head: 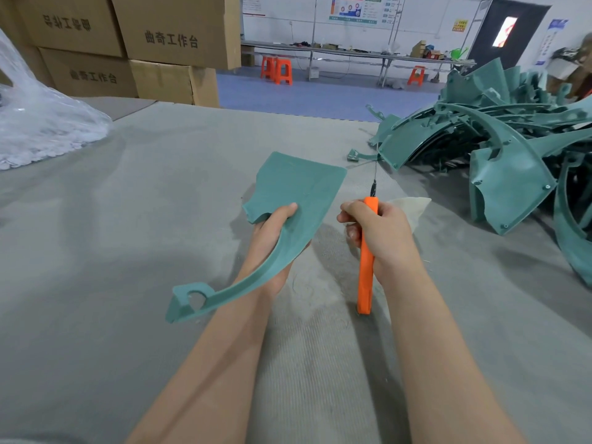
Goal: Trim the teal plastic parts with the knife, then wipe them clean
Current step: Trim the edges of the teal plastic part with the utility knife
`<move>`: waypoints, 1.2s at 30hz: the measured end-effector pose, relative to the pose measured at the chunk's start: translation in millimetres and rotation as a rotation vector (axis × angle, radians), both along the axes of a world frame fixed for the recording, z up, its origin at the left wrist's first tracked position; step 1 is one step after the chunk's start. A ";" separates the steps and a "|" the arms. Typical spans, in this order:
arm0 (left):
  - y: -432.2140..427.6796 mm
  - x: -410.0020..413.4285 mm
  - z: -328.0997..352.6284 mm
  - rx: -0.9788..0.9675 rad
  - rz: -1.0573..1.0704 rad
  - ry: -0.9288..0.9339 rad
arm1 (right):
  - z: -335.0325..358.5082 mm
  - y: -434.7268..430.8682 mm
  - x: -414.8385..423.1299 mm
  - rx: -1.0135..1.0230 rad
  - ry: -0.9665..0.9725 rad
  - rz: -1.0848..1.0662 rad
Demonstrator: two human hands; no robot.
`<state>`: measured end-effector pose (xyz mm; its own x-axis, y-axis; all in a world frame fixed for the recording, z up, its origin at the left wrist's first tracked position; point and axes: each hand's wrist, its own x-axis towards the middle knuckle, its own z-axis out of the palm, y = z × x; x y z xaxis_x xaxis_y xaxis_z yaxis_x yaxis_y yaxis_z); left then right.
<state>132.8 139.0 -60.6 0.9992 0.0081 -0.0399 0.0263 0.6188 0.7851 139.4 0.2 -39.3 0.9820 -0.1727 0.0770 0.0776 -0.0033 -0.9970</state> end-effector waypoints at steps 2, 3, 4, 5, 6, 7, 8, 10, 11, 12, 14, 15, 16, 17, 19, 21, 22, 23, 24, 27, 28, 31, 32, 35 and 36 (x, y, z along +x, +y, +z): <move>0.3 -0.1 -0.1 -0.003 0.008 0.002 | -0.9 -0.5 0.8 0.008 0.006 -0.014; 0.3 -0.3 0.1 -0.006 0.009 0.001 | -1.1 -0.6 1.0 0.010 0.008 -0.021; 0.3 0.0 -0.2 -0.008 0.013 0.002 | -1.5 -1.0 1.3 0.004 0.007 -0.028; 0.0 0.3 -0.3 -0.006 0.021 0.004 | -1.9 -1.5 1.6 -0.009 0.006 -0.035; -0.3 0.6 -0.6 0.000 0.035 0.005 | -2.4 -2.2 1.9 -0.024 0.006 -0.040; -1.0 1.1 -0.6 0.005 0.054 0.005 | -2.5 -2.3 1.7 -0.035 0.010 -0.044; -2.0 2.1 -1.0 0.011 0.082 0.004 | -2.7 -2.6 1.4 -0.046 0.013 -0.050; -4.2 3.1 0.1 0.037 0.160 -0.003 | -2.6 -2.0 1.1 -0.071 0.002 -0.072; -5.5 3.4 0.8 0.057 0.204 -0.003 | -1.8 -1.2 0.5 -0.072 -0.004 -0.086; -6.6 3.7 1.0 0.091 0.248 0.002 | -1.2 -0.8 0.4 -0.062 -0.004 -0.095; -8.7 3.2 0.0 0.193 0.299 -0.003 | 0.0 -0.3 0.4 -0.045 0.002 -0.104; -10.5 2.9 -1.0 0.243 0.302 -0.011 | 0.4 -0.1 0.1 -0.057 0.005 -0.106; -12.5 2.4 -1.9 0.287 0.303 -0.016 | -0.3 -0.2 1.0 -0.076 -0.003 -0.109; -14.5 2.0 -2.2 0.321 0.303 -0.019 | -0.4 0.6 0.9 -0.098 -0.012 -0.118; -17.7 1.2 -2.8 0.382 0.299 -0.051 | -1.8 2.4 0.9 -0.152 -0.046 -0.142; -19.9 -0.5 -2.1 0.440 0.284 -0.095 | -3.0 5.5 1.1 -0.179 -0.076 -0.165; -20.9 -2.1 -1.6 0.462 0.276 -0.119 | -3.2 7.0 1.4 -0.202 -0.087 -0.180; -22.4 -3.3 -1.5 0.477 0.268 -0.142 | -3.6 8.2 1.8 -0.236 -0.094 -0.203; -23.7 -3.8 -2.2 0.500 0.264 -0.165 | -4.2 9.0 2.3 -0.269 -0.098 -0.222; -28.0 -6.8 -0.8 0.581 0.268 -0.213 | -6.3 9.5 3.2 -0.339 -0.083 -0.261; -28.9 -7.4 -0.6 0.568 0.257 -0.218 | -6.7 8.1 3.8 -0.356 -0.080 -0.275; -24.9 -7.7 0.2 0.550 0.177 -0.206 | -6.6 -4.4 8.0 -0.365 -0.077 -0.366; -21.5 -7.4 0.0 0.588 0.145 -0.205 | -6.6 -11.0 9.3 -0.323 -0.063 -0.402; -10.1 -6.7 -2.0 0.673 0.016 -0.189 | -6.9 -31.4 14.0 -0.137 -0.005 -0.465; -5.8 -6.4 -2.3 0.693 -0.023 -0.184 | -6.7 -36.0 13.5 -0.102 0.003 -0.471</move>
<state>126.4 133.2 -62.9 0.9894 -0.0505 0.1362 -0.1374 -0.0224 0.9903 152.9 -35.8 -46.0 0.7987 -0.5908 0.1141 0.0416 -0.1351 -0.9900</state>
